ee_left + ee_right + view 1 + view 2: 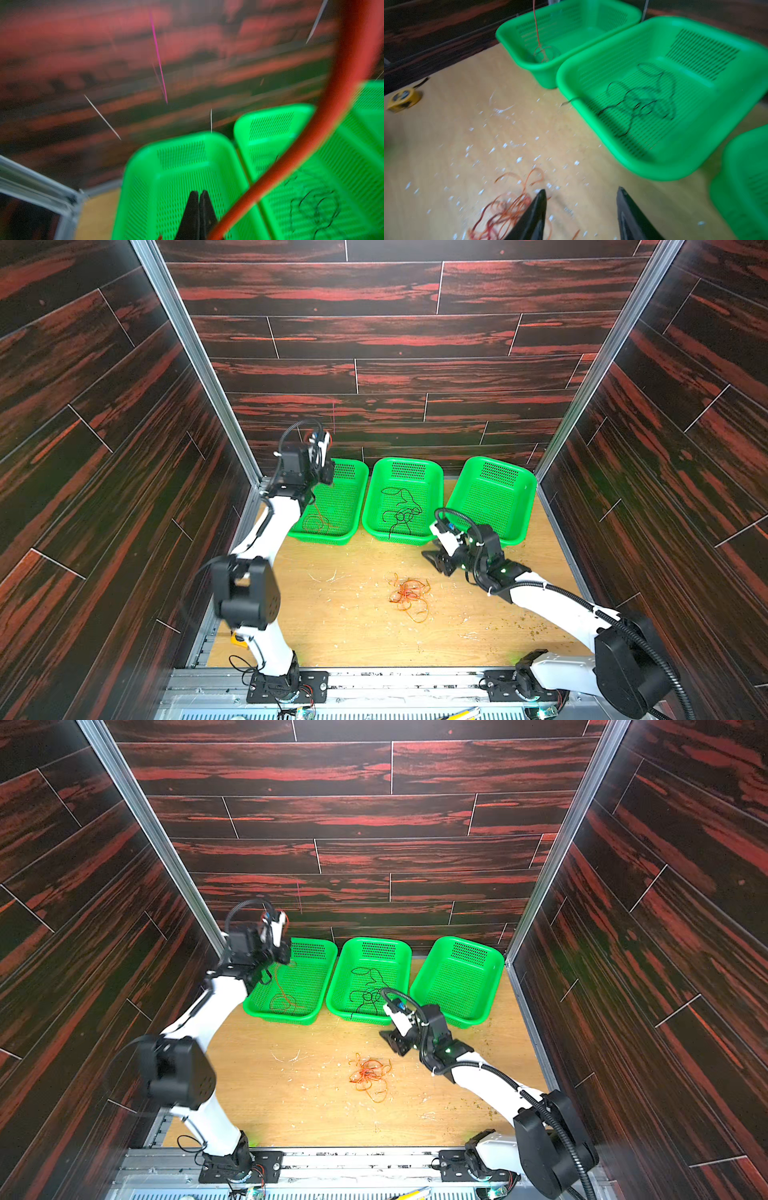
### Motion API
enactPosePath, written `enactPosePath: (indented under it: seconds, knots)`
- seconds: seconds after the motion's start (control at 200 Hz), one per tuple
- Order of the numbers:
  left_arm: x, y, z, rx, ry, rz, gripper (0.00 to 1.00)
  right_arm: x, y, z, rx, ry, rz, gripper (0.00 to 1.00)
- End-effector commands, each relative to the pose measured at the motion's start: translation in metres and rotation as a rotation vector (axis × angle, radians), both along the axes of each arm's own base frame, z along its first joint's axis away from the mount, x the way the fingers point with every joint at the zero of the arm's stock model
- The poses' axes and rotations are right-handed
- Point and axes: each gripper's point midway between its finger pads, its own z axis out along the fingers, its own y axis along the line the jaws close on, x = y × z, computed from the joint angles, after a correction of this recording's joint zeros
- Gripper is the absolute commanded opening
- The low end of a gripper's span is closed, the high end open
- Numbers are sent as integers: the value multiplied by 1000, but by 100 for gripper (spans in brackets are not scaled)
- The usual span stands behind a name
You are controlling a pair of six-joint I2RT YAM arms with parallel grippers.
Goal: Untangle the cables
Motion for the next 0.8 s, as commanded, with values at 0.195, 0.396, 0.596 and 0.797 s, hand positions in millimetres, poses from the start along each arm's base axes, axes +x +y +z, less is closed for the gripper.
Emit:
enactPosePath:
  seconds: [0.195, 0.396, 0.596, 0.797]
  knots:
    - [13, 2, -67, -71, 107, 32, 60, 30, -13, -9, -58, 23, -102, 54]
    - [-4, 5, -20, -88, 25, 54, 99, 23, -24, -9, -36, 51, -141, 54]
    - [-55, -5, 4, -30, 26, 40, 99, 13, -33, -3, -18, 89, -179, 54]
    - [-126, -42, -10, 137, 69, -49, 99, 7, -45, 15, 16, 101, -248, 54]
